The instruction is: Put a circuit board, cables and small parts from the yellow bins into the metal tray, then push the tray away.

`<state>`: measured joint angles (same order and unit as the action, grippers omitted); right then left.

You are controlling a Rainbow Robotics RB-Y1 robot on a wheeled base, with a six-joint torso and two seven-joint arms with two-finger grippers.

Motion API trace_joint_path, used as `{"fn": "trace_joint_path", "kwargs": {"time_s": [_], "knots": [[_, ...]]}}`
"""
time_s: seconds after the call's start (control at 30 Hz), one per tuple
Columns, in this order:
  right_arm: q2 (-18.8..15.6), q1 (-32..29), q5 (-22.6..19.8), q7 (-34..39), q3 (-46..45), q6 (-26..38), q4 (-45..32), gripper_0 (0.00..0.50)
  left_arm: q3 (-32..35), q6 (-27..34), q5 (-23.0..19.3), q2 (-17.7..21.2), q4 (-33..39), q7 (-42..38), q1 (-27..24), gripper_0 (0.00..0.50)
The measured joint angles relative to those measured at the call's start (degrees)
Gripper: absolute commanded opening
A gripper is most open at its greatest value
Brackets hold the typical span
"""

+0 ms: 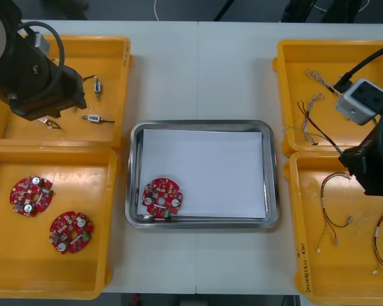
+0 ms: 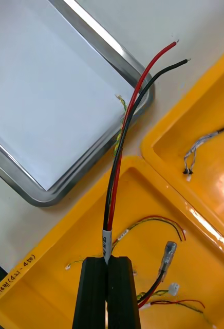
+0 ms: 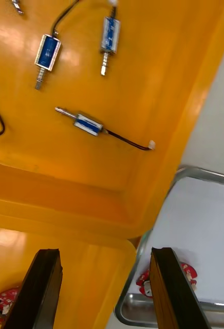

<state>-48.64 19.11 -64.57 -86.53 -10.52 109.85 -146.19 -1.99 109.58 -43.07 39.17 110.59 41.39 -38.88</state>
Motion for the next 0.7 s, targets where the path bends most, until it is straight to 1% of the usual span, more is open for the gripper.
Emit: {"fn": "trace_joint_path", "kwargs": {"time_s": [0.17,0.4,0.6,0.7], "knots": [[0.01,4.44,0.26,0.00,5.39,0.00,0.20,0.000,0.71,0.00,2.62,2.45,-4.20,0.00,0.00,0.500],[1.03,11.08,0.87,0.00,12.79,0.00,3.17,0.000,0.99,0.00,2.83,6.57,-9.90,0.09,0.00,0.500],[3.91,16.48,1.42,0.00,18.24,0.00,7.03,0.000,3.53,-0.01,2.94,7.57,-14.66,2.08,-0.22,0.500],[6.19,18.39,3.29,0.00,20.30,0.00,8.64,0.000,3.83,-1.10,3.15,7.67,-17.49,7.31,-0.88,0.500]]}}
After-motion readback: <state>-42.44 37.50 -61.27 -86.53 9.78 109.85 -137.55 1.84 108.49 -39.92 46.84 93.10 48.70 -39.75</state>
